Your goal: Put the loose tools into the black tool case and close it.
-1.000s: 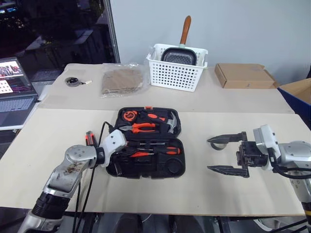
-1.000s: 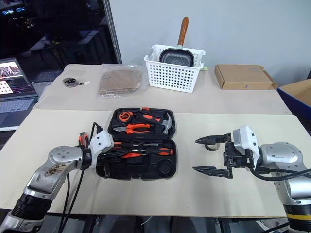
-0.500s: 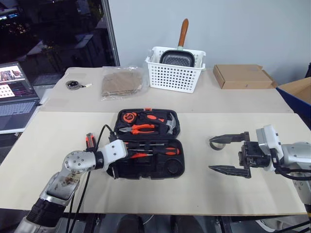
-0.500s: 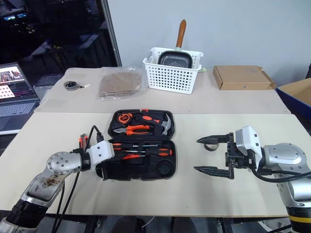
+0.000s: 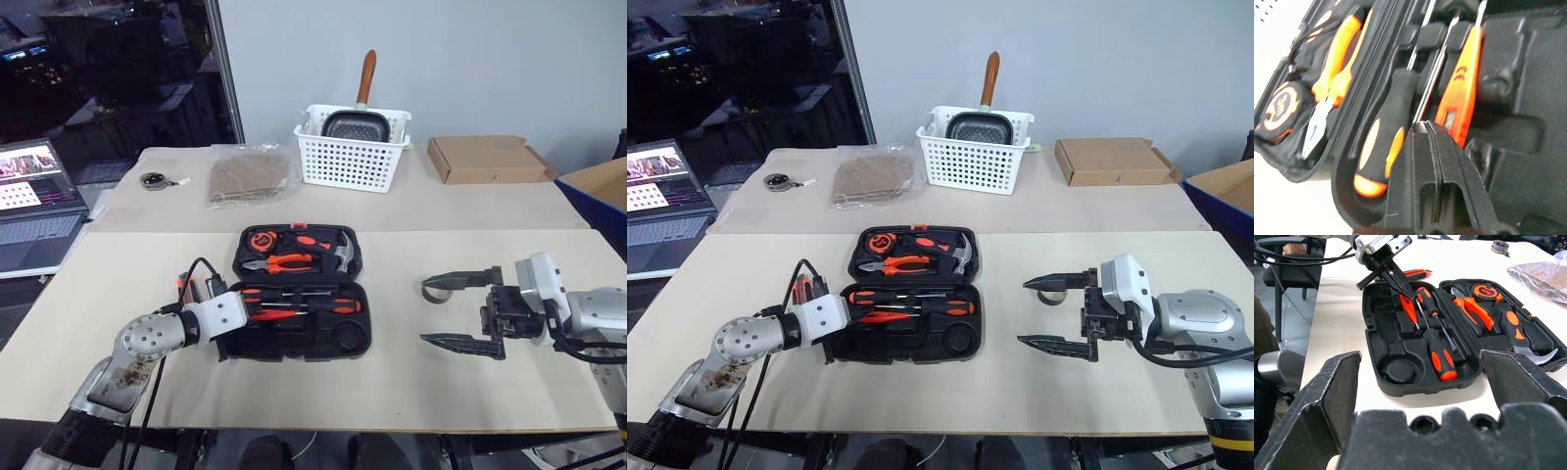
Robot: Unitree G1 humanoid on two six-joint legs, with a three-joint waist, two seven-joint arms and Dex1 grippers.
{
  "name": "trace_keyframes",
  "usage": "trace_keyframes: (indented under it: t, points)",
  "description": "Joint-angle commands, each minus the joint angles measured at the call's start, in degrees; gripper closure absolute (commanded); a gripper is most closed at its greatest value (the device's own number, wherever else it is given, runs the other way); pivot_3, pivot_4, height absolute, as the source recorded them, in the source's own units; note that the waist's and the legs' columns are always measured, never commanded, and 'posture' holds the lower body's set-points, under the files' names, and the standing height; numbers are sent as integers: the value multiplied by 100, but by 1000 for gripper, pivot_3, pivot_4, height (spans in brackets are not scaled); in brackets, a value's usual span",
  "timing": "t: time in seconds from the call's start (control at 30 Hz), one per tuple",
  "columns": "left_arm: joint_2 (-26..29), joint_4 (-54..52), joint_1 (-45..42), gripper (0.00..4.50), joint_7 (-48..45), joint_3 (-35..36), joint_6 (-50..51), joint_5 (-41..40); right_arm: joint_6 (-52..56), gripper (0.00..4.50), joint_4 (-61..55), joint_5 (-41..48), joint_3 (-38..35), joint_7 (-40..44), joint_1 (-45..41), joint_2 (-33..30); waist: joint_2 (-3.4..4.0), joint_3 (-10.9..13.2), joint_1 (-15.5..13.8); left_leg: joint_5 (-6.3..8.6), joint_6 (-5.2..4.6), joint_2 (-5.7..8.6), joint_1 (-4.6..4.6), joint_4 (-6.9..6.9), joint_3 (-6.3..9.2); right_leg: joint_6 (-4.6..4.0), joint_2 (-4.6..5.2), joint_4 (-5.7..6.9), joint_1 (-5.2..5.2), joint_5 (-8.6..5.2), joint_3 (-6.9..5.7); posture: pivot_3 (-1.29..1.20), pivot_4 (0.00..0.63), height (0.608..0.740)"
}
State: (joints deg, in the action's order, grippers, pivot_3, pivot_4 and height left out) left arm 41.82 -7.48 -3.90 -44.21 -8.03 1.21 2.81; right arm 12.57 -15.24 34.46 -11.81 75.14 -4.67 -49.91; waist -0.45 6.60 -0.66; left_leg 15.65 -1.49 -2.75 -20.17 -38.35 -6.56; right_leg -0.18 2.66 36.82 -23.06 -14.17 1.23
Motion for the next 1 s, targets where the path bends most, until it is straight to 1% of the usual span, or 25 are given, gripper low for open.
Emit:
trace_keyframes:
  t: [0.03,0.07,0.13,0.17,0.23,0.27,0.3,0.37,0.4,0.57,0.67,0.73,0.9,1.0]
  points:
    - [-317,-75,350,4490,-206,270,559,-845,17,0,-142,63,-40,-14,-97,-33,-1,1,3,0,0,0,0,0,0,0,1,0,-3,0,1,0,150,740]
    - [-380,-269,407,4490,-353,438,734,-1263,10,0,-143,64,-46,-13,-87,-33,-4,3,5,0,0,0,-2,0,0,0,2,-1,-8,0,1,0,150,740]
    - [-503,-797,375,4490,-532,911,1488,-2423,5,0,-140,65,-52,-17,-82,-33,-9,8,11,0,0,-1,-5,0,-1,1,4,-4,-11,0,-1,0,150,740]
    - [-508,-985,316,4490,-573,1082,1817,-2816,7,0,-137,67,-52,-18,-87,-34,-36,32,14,0,0,-3,-10,2,-2,1,3,-5,-17,0,0,0,150,740]
    - [-451,-1241,200,4490,-638,1226,2325,-3295,7,0,-125,70,-52,-16,-98,-34,-75,55,16,0,0,-3,-32,3,-1,1,-2,-9,-37,0,-9,0,150,740]
    - [-414,-1333,158,4490,-676,1225,2481,-3421,6,0,-117,69,-47,-15,-108,-32,-83,57,15,0,0,-3,-47,3,1,-9,-8,-16,-47,6,-18,0,150,740]
    - [-384,-1410,105,4490,-701,1176,2629,-3496,3,0,-105,63,-35,-18,-126,-24,-83,58,9,0,0,-3,-63,3,5,-38,-7,-17,-58,23,-25,0,150,740]
    - [-364,-1469,4,4490,-698,1029,2844,-3529,1,0,-92,52,-8,-28,-159,-8,-83,58,8,0,-1,7,-105,2,4,-37,-2,-15,-104,25,-21,0,150,740]
    - [-380,-1449,-52,4490,-658,950,2922,-3501,3,0,-92,51,3,-33,-170,-2,-83,58,8,1,-2,10,-111,3,4,-36,-3,-17,-110,26,-20,0,150,740]
    - [-442,-1233,-220,4490,-605,510,2900,-3130,11,0,-117,62,-6,-39,-156,-3,-85,59,15,7,-12,14,-118,5,5,-34,-9,-31,-110,24,-22,0,150,740]
    - [-429,-924,-334,4490,-439,188,2992,-2733,28,0,-158,76,-45,-47,-107,-26,-89,62,9,7,-12,14,-119,5,6,-34,-9,-33,-109,24,-24,0,150,740]
    - [-492,-789,-378,4490,-255,174,3208,-2689,40,0,-195,84,-71,-57,-62,-38,-90,63,9,7,-12,15,-117,5,6,-34,-8,-33,-108,25,-24,0,150,740]
    - [-259,-892,1,4490,-378,163,3219,-2572,78,0,-281,106,-133,-84,49,-59,-91,63,35,7,-11,14,-105,5,5,-34,-9,-26,-102,25,-20,0,150,740]
    - [-223,-859,167,4490,-353,247,3193,-2571,77,0,-289,98,-134,-92,82,-56,-89,62,63,7,-11,12,-100,6,5,-35,-8,-19,-102,24,-17,0,150,740]
